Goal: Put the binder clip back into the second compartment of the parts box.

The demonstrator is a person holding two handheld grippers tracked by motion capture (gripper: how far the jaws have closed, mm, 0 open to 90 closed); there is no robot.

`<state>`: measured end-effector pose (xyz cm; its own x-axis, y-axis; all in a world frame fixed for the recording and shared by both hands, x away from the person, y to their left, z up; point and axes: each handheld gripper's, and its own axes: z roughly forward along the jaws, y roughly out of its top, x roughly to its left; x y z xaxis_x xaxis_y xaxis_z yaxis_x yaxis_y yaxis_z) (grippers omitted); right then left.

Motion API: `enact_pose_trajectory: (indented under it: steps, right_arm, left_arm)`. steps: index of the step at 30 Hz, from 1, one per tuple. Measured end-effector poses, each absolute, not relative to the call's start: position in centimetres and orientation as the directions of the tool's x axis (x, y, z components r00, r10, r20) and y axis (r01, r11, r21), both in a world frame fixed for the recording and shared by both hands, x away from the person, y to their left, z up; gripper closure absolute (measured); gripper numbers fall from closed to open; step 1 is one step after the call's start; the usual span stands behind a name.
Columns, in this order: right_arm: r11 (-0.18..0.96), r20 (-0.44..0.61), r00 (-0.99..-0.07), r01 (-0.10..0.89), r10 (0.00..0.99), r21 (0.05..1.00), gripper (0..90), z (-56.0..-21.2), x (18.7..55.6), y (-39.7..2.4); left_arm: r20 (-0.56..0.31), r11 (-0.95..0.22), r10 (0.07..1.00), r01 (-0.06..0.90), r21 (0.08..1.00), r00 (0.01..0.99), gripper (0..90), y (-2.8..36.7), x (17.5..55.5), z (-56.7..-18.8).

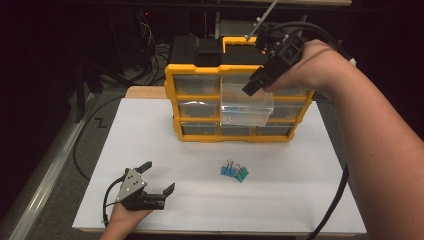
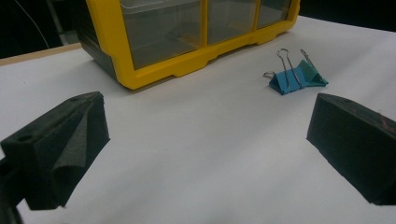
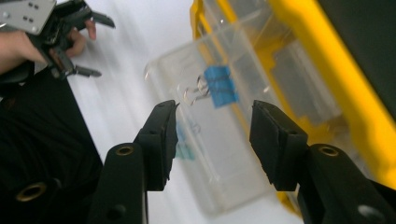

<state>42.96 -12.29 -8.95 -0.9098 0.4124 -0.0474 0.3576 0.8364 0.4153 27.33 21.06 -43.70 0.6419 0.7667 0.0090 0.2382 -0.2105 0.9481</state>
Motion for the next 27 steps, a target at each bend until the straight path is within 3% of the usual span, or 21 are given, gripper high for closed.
enact_pose_trajectory:
  steps: [13,27]
  right_arm:
    - [0.838,-0.047,-0.901,0.382,0.432,0.391,45.8,-10.6,38.6,-16.5]
    - [0.848,-0.003,-0.908,0.389,0.418,0.361,33.2,-17.7,36.3,-18.4]
  left_arm:
    - [0.007,-0.208,0.774,0.245,0.947,0.633,0.2,21.1,27.4,-43.7]
    - [0.012,-0.212,0.774,0.241,0.947,0.633,0.2,21.1,27.4,-43.7]
